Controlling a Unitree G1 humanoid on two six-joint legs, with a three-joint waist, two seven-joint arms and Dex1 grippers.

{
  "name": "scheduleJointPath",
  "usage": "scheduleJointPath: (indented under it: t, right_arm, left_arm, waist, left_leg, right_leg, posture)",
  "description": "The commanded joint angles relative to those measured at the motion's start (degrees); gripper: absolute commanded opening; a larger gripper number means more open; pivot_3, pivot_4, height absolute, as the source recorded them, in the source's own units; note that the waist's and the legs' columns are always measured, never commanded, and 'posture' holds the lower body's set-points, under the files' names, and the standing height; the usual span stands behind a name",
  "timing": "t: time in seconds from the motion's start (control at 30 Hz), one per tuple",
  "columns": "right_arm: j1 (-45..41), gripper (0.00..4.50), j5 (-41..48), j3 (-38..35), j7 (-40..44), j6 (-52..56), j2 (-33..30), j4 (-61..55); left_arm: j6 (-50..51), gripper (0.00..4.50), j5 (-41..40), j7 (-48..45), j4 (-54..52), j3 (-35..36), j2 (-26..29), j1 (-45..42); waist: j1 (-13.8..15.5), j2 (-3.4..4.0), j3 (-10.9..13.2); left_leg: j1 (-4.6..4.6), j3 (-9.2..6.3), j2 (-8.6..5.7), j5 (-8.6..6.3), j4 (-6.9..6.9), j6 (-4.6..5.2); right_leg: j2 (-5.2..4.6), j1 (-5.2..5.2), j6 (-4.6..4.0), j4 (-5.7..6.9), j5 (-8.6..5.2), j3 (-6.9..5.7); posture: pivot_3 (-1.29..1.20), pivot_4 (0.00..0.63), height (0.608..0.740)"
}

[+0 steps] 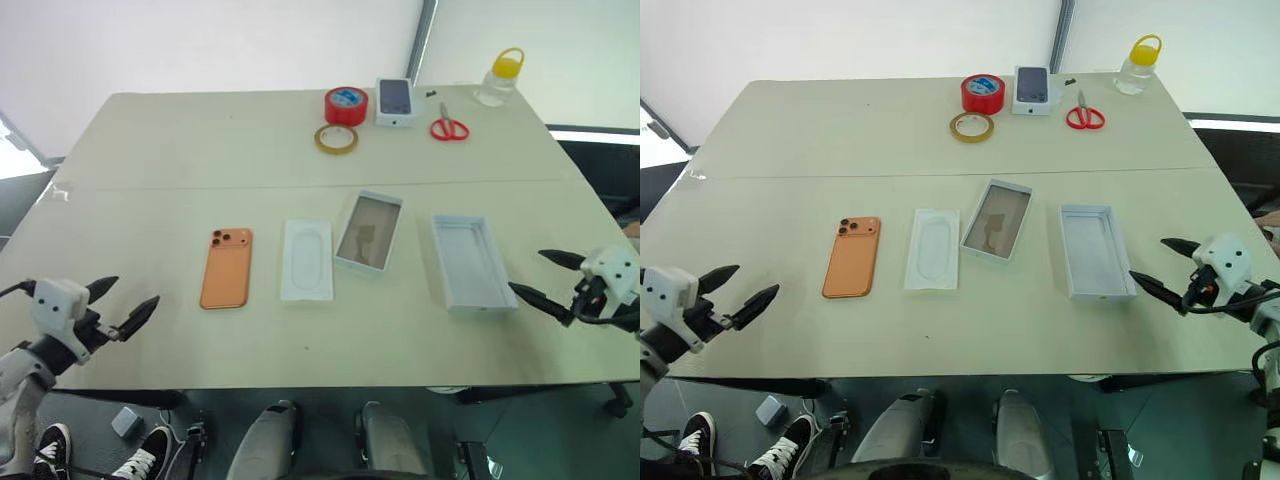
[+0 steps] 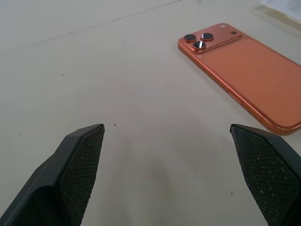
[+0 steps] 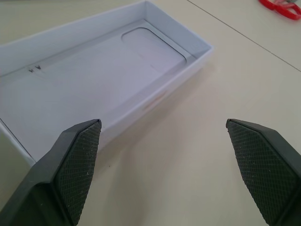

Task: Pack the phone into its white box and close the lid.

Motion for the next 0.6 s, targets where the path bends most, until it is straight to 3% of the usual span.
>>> scheduleJointPath:
  t: [0.03, 0.6]
  right_arm:
    - [-0.2, 4.44, 2.1, -3.5, -0.7, 0.3, -1.3, 0.6]
    - [-1.0, 4.44, 1.6, -2.3, -2.7, 1.2, 0.2, -1.3]
  left_arm:
    - [-1.5, 4.50, -1.0, -0.5, -0.9, 2.3, 0.3, 0.4]
    - [-2.2, 4.50, -1.2, -2.6, -1.7, 1.2, -0.2, -0.9]
  waist:
    - [0.0, 0.00, 0.0]
    - [0.0, 0.03, 0.0]
  left_leg:
    - [0.00, 0.00, 0.00, 0.00, 0.00, 0.00]
    - [0.00, 0.01, 0.00, 0.00, -0.01, 0.00]
  right_leg:
    - [0.00, 0.00, 0.00, 0.00, 0.00, 0.00]
    - [0.00, 0.00, -0.01, 0.00, -0.01, 0.00]
  posture:
    - [0.00, 0.150, 0.740]
    - [0.00, 0.150, 0.740]
